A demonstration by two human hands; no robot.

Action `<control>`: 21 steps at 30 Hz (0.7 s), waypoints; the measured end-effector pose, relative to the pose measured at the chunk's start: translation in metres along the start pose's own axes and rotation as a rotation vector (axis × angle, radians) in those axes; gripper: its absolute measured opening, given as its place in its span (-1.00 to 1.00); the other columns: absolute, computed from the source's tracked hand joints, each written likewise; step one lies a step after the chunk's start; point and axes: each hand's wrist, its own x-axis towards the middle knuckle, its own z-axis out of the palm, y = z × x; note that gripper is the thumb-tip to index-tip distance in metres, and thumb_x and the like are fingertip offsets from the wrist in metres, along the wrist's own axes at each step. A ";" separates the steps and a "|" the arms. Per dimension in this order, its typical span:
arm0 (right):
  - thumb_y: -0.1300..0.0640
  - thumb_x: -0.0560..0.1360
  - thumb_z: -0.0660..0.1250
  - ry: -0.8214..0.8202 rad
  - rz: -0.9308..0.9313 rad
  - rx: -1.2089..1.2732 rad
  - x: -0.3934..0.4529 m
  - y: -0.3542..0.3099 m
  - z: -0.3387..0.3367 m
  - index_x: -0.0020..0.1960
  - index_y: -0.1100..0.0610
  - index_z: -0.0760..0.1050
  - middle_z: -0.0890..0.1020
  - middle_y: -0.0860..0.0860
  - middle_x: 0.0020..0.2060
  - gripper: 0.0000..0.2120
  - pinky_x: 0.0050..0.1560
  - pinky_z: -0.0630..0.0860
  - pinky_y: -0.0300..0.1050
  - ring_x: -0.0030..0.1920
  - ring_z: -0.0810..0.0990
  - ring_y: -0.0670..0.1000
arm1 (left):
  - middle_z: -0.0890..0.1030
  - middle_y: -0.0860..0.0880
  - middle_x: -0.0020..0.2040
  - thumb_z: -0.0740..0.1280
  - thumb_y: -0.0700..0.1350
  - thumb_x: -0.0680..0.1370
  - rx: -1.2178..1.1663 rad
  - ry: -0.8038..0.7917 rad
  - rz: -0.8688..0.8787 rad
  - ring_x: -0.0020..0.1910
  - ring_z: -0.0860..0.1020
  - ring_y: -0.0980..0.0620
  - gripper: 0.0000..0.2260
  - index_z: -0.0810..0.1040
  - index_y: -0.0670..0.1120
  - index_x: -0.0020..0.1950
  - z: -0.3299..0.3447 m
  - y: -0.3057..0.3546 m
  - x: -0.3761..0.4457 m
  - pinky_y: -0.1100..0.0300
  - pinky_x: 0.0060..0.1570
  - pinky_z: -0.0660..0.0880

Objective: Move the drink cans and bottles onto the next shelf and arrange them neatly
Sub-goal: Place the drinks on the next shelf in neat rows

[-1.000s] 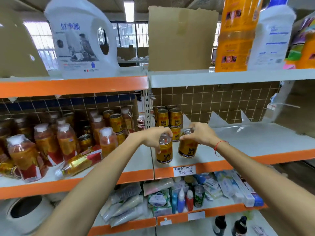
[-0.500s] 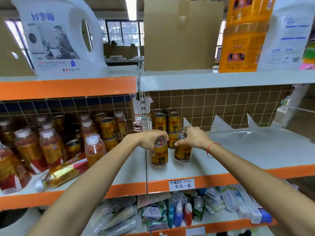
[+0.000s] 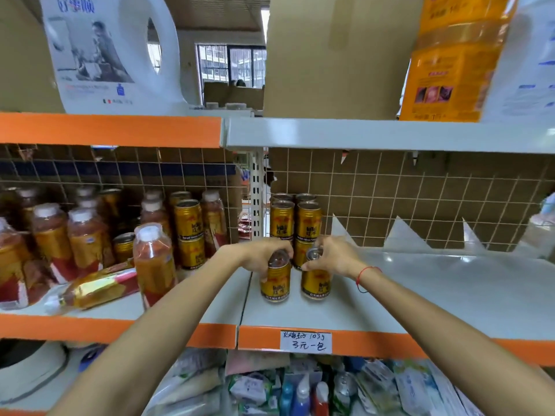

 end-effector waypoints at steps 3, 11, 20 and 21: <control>-0.16 0.32 0.48 0.004 -0.037 0.028 0.001 0.007 0.007 0.10 0.07 0.47 0.61 0.02 0.02 -0.52 -0.02 0.57 -0.07 -0.02 0.58 0.03 | 0.39 0.01 0.25 0.50 -0.28 0.33 0.009 0.016 0.003 0.20 0.35 0.03 -0.38 0.33 0.02 0.30 0.006 -0.004 0.008 0.09 0.12 0.42; -0.21 0.31 0.47 0.063 -0.053 -0.021 0.008 0.011 0.019 0.05 0.08 0.49 0.61 0.02 -0.02 -0.52 -0.04 0.57 -0.03 -0.03 0.57 0.03 | 0.40 -0.01 0.27 0.48 -0.32 0.34 0.003 0.029 0.006 0.19 0.36 0.03 -0.38 0.32 -0.01 0.31 0.016 -0.006 0.017 0.17 0.03 0.36; -0.29 0.28 0.44 0.089 -0.062 0.034 0.019 0.019 0.035 0.09 0.01 0.49 0.62 -0.02 0.02 -0.48 -0.01 0.57 0.00 -0.01 0.58 0.02 | 0.38 0.02 0.35 0.45 -0.34 0.37 -0.195 0.034 -0.031 0.32 0.36 -0.02 -0.32 0.29 0.06 0.38 0.026 -0.018 0.023 0.02 0.26 0.42; -0.26 0.31 0.44 0.080 -0.064 0.066 0.019 0.020 0.037 0.10 0.01 0.48 0.62 -0.02 0.02 -0.50 0.02 0.57 0.01 0.01 0.58 0.02 | 0.37 0.03 0.36 0.46 -0.31 0.37 -0.227 0.043 -0.034 0.33 0.36 -0.01 -0.31 0.28 0.07 0.40 0.029 -0.019 0.023 0.02 0.27 0.41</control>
